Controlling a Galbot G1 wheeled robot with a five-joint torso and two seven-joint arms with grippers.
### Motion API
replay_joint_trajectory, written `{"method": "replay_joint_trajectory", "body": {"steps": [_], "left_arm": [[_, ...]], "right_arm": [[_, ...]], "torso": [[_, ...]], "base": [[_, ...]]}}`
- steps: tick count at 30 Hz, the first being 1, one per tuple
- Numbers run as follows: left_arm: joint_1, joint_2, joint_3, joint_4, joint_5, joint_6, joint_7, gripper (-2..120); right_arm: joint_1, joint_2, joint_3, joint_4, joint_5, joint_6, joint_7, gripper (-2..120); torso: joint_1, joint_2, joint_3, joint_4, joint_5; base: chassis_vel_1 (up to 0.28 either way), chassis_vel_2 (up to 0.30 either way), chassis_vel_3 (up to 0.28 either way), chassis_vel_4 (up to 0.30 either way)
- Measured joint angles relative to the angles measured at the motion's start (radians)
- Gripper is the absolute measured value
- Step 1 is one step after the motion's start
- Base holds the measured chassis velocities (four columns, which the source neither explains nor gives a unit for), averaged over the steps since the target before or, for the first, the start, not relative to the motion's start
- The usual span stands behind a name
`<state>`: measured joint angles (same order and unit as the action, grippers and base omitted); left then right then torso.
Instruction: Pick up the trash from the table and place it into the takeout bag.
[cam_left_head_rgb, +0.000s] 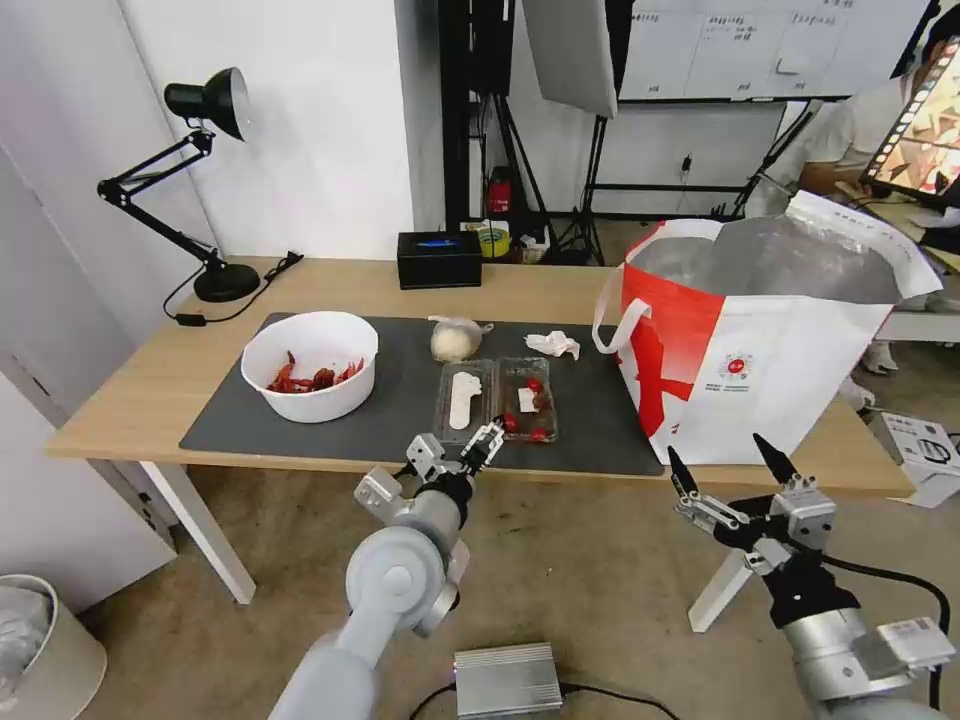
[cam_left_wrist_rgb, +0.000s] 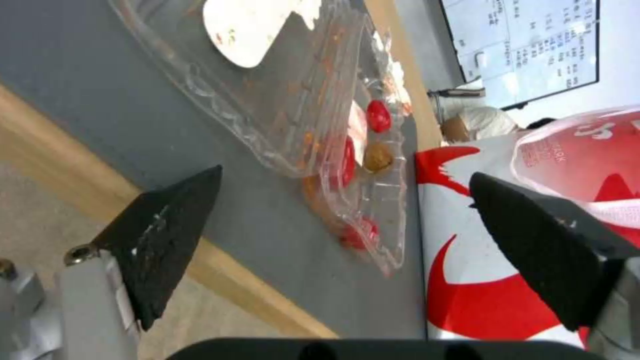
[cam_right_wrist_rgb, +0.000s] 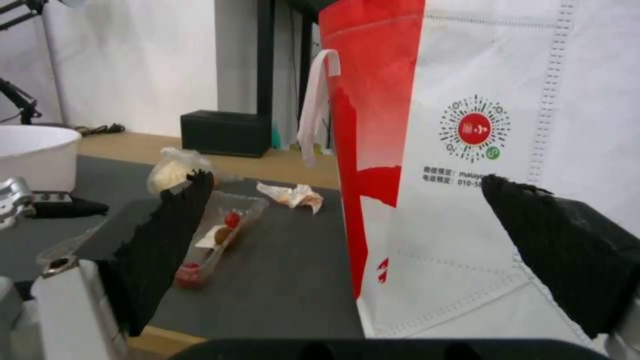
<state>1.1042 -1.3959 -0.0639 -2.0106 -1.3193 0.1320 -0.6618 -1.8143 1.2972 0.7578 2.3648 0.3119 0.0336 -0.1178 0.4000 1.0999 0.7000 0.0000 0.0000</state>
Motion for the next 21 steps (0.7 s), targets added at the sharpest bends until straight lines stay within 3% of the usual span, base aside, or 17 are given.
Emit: {"method": "replay_joint_trajectory", "body": {"steps": [9,21], "left_arm": [[-0.035,-0.046,0.008,0.028,-0.002,0.001,-0.049,100],[-0.074,-0.066,0.018,0.072,-0.001,-0.001,-0.071,100]], "right_arm": [[0.001,0.005,-0.001,-0.005,-0.005,0.001,0.001,100],[-0.001,0.005,0.01,-0.005,-0.002,0.008,0.003,100]], "torso": [[0.0,0.0,0.0,0.0,0.0],[0.0,0.0,0.0,0.0,0.0001]], "base": [[0.0,0.0,0.0,0.0],[0.0,0.0,0.0,0.0]]}}
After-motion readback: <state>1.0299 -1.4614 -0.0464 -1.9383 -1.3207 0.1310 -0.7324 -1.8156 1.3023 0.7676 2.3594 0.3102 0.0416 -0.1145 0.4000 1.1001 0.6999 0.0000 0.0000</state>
